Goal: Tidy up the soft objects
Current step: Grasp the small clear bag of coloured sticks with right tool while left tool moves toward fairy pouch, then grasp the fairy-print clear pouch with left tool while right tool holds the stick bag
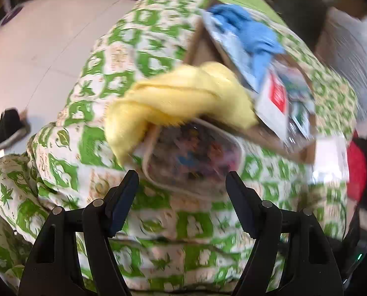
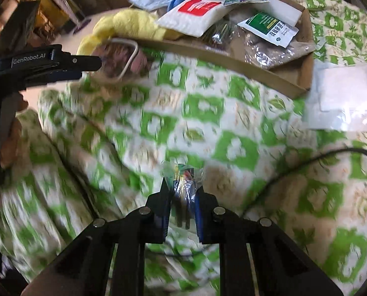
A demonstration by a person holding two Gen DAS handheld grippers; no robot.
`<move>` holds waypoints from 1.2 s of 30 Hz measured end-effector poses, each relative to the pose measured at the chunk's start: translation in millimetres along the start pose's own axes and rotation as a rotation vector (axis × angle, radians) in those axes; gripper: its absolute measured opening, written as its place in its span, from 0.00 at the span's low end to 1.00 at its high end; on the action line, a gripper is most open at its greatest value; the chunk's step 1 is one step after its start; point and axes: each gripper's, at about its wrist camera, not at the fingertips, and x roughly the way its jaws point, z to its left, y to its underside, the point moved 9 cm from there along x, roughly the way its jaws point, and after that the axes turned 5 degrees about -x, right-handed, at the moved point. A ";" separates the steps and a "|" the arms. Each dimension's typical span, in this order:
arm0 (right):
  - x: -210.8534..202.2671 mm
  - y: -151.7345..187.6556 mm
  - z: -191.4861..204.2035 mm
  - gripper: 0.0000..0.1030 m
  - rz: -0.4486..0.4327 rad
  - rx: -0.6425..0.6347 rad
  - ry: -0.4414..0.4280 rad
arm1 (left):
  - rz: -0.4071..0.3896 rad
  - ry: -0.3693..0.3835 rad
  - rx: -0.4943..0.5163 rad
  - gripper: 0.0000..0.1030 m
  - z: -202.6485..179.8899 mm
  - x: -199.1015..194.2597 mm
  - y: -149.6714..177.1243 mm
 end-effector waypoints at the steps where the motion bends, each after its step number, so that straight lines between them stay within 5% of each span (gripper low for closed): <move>1: 2.2 -1.1 0.2 0.15 -0.003 0.004 -0.004 | 0.000 -0.011 -0.013 0.71 3.7 2.8 -3.6; 5: 11.3 1.8 -1.6 0.15 0.001 0.014 -0.006 | -0.002 -0.038 -0.025 0.72 11.7 12.3 -9.4; 7: 18.5 4.9 -10.9 0.15 0.009 0.029 -0.011 | 0.021 -0.026 -0.023 0.80 10.0 18.6 -5.8; 13: 28.1 9.3 -17.8 0.15 0.010 0.073 -0.032 | 0.257 0.081 0.234 0.80 -51.1 27.8 70.3; 15: 25.9 6.6 -19.9 0.15 0.003 0.079 -0.035 | 0.226 0.051 0.320 0.80 -60.2 20.0 77.0; 18: 24.6 7.7 -21.8 0.16 0.004 0.089 -0.040 | 0.138 0.032 0.261 0.80 -49.4 0.5 54.4; 21: 23.8 6.5 -27.3 0.16 0.005 0.095 -0.045 | 0.024 -0.067 0.240 0.80 -27.3 -18.5 24.4; 26: 23.0 6.5 -29.7 0.16 0.010 0.094 -0.044 | -0.007 -0.145 0.204 0.80 -1.4 -13.4 -7.2; 30: 22.8 5.9 -27.8 0.16 0.008 0.101 -0.045 | 0.065 -0.101 0.212 0.80 -11.0 11.6 3.6; 36: 20.0 5.8 -30.1 0.16 -0.002 0.119 -0.058 | 0.208 0.076 0.332 0.80 -65.5 23.8 64.8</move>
